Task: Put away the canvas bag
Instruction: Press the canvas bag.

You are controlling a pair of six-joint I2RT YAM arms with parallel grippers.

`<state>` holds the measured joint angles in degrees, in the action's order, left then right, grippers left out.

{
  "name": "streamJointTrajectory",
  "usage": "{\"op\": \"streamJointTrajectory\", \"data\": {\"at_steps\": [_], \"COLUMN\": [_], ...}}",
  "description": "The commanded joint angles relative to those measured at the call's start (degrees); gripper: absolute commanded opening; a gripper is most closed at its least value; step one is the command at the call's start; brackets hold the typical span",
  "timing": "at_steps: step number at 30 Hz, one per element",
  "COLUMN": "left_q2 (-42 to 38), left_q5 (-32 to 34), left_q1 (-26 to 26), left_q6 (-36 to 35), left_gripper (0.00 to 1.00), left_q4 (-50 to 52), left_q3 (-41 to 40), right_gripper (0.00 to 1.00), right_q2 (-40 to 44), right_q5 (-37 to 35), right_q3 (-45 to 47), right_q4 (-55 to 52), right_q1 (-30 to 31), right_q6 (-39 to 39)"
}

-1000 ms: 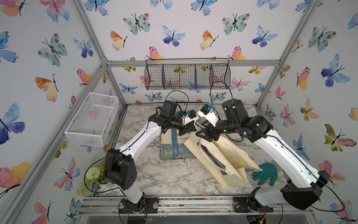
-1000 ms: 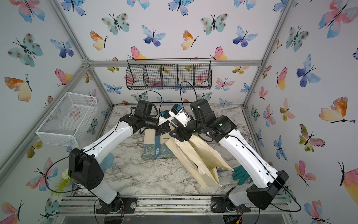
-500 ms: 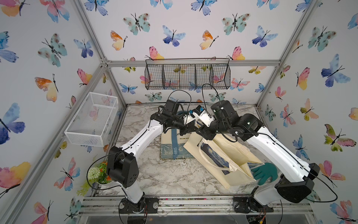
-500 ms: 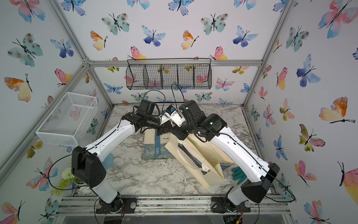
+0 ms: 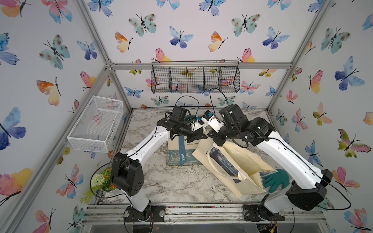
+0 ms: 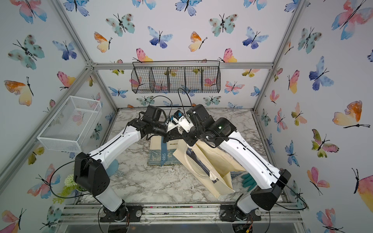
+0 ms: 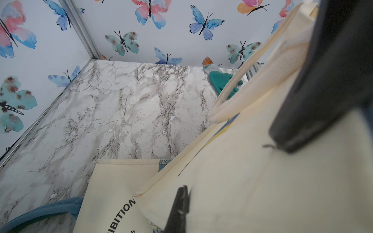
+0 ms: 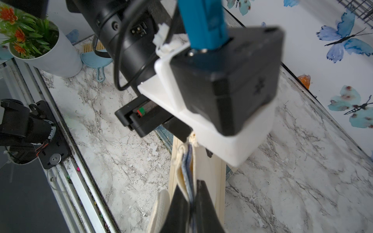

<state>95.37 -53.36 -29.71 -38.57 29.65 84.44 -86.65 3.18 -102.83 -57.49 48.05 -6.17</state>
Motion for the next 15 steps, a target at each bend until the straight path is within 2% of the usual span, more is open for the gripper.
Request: {"op": "streamJointTrajectory", "data": {"at_steps": [1, 5, 8, 15], "left_q2": [-5.4, -10.0, -11.7, -12.4], "left_q5": [-9.3, -17.9, -21.9, -25.6], "left_q1": [-0.1, -0.1, -0.5, -1.8], "left_q6": [1.4, 11.0, 16.8, 16.6], "left_gripper": [0.20, 0.27, 0.28, 0.29], "left_q4": [-8.0, -23.1, -30.6, -26.4], "left_q3": [-4.4, -12.0, -14.9, -15.9], "right_gripper": [0.02, 0.02, 0.02, 0.02], "right_q2": [2.6, 4.0, 3.9, 4.2], "right_q5": [2.8, 13.8, 15.5, 16.6], "right_q3": [0.8, 2.3, 2.5, 2.9], "right_q4": [-0.2, 2.6, 2.9, 6.8], "right_q1": [-1.5, -7.2, -8.9, -14.3], "right_q6": [-1.5, -1.7, -1.8, 0.3]}}
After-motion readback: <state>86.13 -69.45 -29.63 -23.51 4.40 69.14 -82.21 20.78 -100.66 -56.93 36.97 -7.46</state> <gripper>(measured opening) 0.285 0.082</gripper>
